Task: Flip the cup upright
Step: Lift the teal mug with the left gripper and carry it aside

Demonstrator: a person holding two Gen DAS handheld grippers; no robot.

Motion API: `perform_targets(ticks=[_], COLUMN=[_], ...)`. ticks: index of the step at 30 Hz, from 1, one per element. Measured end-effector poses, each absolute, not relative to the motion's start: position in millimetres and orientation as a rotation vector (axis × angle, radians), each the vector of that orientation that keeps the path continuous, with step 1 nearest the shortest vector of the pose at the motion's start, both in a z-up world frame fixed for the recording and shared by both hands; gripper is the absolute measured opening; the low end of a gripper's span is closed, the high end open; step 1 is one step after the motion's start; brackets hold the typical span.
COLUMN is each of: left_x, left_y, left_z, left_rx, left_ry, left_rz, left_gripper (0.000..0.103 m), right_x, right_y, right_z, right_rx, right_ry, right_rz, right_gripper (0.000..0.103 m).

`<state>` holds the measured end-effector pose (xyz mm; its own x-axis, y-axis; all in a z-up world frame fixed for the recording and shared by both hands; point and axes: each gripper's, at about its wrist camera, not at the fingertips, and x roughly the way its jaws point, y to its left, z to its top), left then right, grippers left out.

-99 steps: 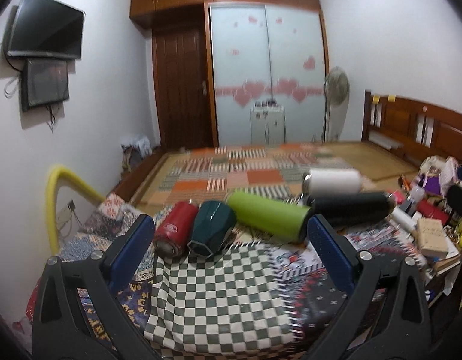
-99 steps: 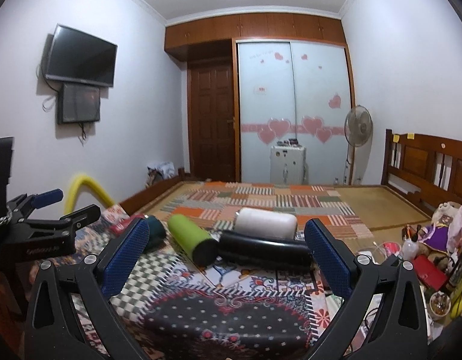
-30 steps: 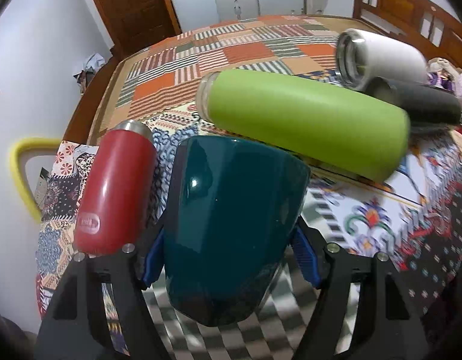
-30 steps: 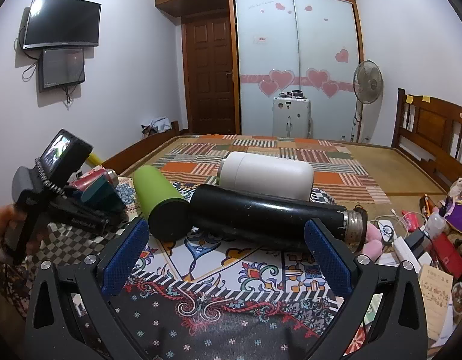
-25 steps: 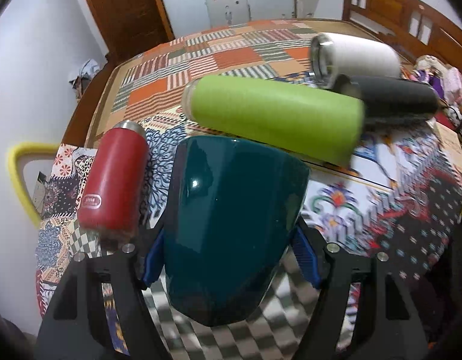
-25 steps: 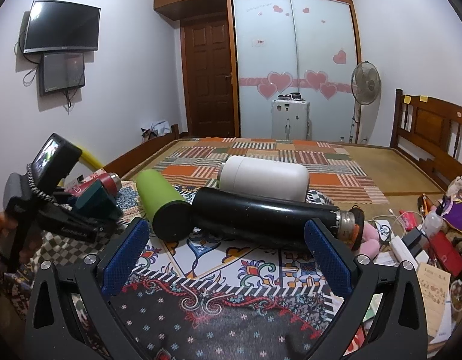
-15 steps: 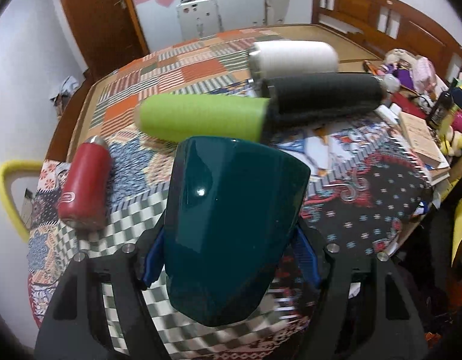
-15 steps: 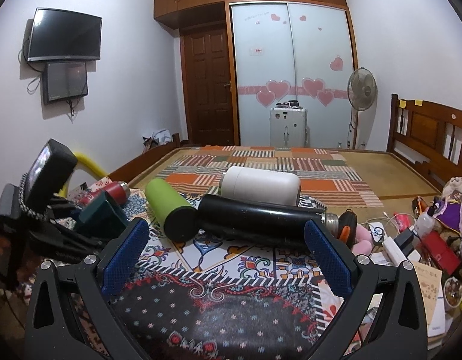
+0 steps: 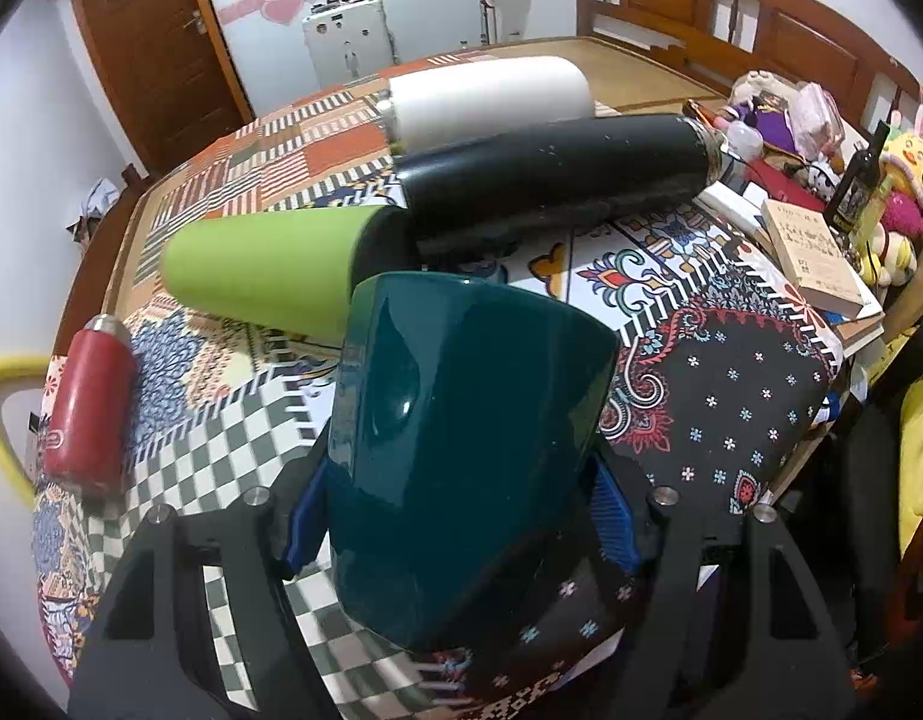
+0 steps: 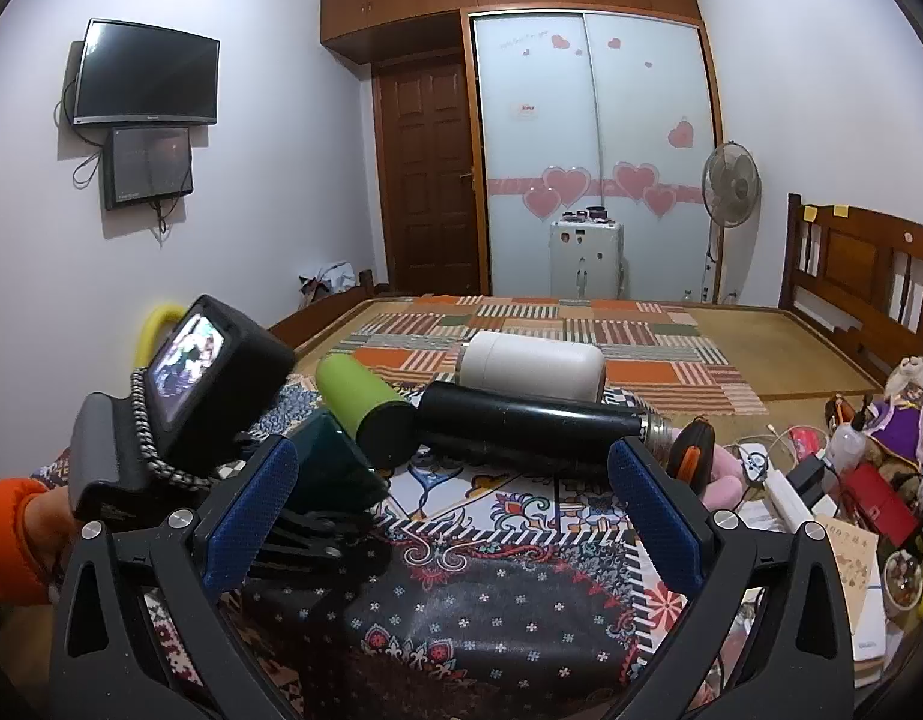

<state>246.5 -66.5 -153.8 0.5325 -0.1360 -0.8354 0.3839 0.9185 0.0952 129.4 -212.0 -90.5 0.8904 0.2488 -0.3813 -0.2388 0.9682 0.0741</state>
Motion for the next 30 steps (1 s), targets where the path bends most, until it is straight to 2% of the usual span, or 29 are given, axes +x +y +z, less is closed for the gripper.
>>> perform_targets(ticks=[18, 30], left_x=[239.9, 204.7], left_y=[-73.1, -9.0], left_z=[-161.6, -121.4], left_rx=[0.279, 0.185], left_ry=[0.959, 0.792], left_rz=[-0.356, -0.255], left_gripper=[0.074, 0.076], right_x=[140.8, 145.0], right_y=[-211.4, -208.8], right_z=[-108.3, -107.5], right_rx=[0.037, 0.026], right_ry=[0.45, 0.471], right_rz=[0.256, 0.226], right_gripper=[0.103, 0.103])
